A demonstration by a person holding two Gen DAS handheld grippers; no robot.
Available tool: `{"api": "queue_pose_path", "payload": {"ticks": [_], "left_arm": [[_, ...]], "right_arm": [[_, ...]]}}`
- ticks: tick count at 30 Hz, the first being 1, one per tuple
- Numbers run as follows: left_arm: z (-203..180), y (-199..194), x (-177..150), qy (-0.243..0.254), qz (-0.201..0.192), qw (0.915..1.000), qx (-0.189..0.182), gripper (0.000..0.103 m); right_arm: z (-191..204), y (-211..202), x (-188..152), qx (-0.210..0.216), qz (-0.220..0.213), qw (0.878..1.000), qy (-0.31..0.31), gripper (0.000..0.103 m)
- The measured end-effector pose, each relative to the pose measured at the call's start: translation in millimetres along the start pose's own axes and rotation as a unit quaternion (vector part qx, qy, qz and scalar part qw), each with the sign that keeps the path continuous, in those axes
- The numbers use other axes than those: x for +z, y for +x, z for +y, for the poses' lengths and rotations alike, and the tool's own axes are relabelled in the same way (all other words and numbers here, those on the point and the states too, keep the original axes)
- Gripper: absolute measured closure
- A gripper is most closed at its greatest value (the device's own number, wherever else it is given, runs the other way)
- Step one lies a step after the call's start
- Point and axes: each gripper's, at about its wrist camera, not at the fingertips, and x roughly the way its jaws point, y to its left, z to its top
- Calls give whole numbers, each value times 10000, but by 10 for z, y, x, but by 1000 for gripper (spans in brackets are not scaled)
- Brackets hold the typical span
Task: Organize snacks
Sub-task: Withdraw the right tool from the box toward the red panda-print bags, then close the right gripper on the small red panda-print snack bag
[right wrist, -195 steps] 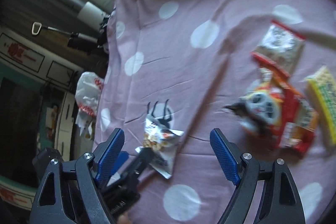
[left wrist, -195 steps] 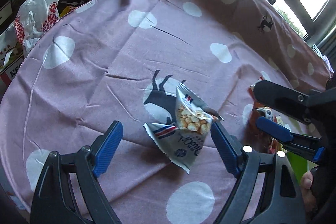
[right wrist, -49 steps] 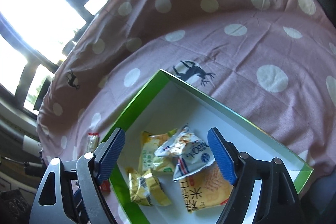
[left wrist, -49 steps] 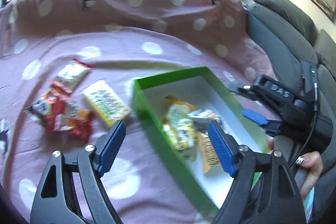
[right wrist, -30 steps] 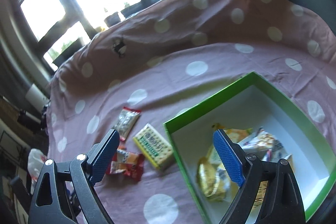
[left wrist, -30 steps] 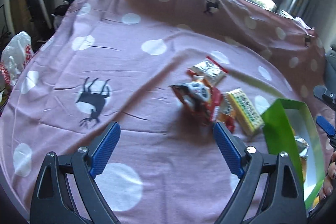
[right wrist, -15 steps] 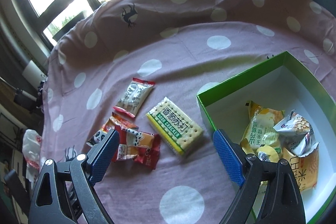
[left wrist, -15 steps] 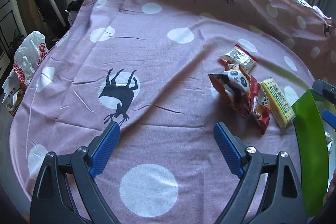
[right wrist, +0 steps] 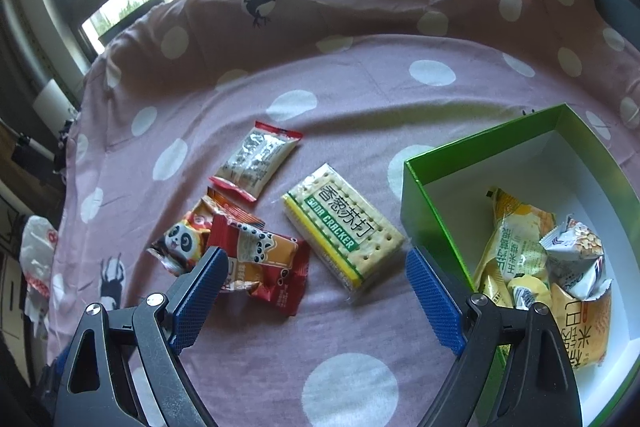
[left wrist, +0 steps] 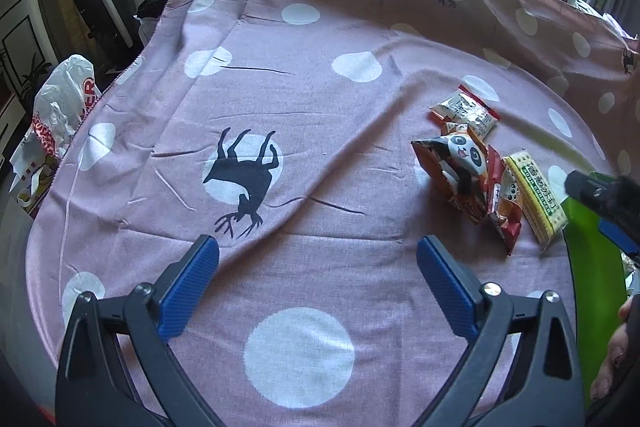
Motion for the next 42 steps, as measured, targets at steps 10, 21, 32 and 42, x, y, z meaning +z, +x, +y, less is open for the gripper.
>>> {"api": "queue_pose_path", "payload": {"ticks": [10, 21, 32, 42], "left_arm": [[8, -60, 11, -54, -42, 9998, -161, 4], [102, -24, 33, -266, 96, 9992, -273, 5], [77, -7, 26, -249, 185, 9991, -306, 5], [90, -6, 26, -296, 219, 9988, -332, 5]], "right_arm": [[196, 357, -73, -373, 342, 9975, -485, 12], [372, 698, 0, -690, 294, 9927, -947, 14], [447, 659, -49, 100, 662, 9921, -1065, 76], [374, 523, -84, 364, 884, 9915, -883, 80]]}}
